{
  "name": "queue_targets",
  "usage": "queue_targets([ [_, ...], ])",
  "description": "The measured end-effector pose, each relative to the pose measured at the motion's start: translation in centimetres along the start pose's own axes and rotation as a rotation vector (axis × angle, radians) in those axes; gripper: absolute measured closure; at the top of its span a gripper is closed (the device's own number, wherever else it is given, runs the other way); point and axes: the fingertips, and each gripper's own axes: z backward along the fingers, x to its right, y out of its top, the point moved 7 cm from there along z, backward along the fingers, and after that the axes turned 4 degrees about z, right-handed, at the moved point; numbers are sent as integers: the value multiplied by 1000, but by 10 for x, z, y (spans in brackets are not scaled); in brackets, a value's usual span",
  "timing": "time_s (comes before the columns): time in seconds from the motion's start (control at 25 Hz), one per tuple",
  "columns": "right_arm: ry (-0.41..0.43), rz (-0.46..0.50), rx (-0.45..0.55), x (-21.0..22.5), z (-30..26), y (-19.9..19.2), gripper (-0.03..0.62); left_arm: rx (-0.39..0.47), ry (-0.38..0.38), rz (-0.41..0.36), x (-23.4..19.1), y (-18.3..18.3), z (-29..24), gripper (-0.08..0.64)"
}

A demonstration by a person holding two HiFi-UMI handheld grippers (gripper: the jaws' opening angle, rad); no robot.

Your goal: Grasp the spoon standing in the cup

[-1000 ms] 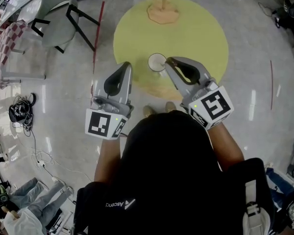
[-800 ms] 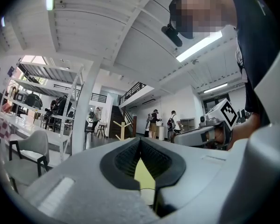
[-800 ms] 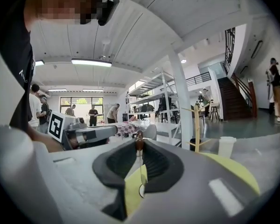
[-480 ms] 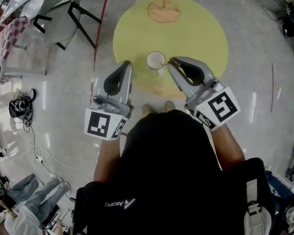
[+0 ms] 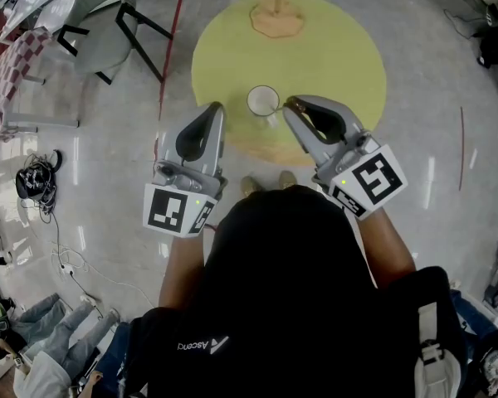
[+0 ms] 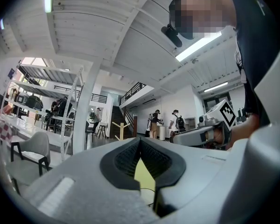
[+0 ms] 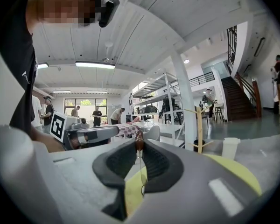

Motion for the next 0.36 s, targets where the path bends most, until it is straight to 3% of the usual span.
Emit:
queue_targets([
  [0.36, 1, -4, -1, 2, -1, 1, 551, 0, -2, 2, -1, 2, -2, 549],
])
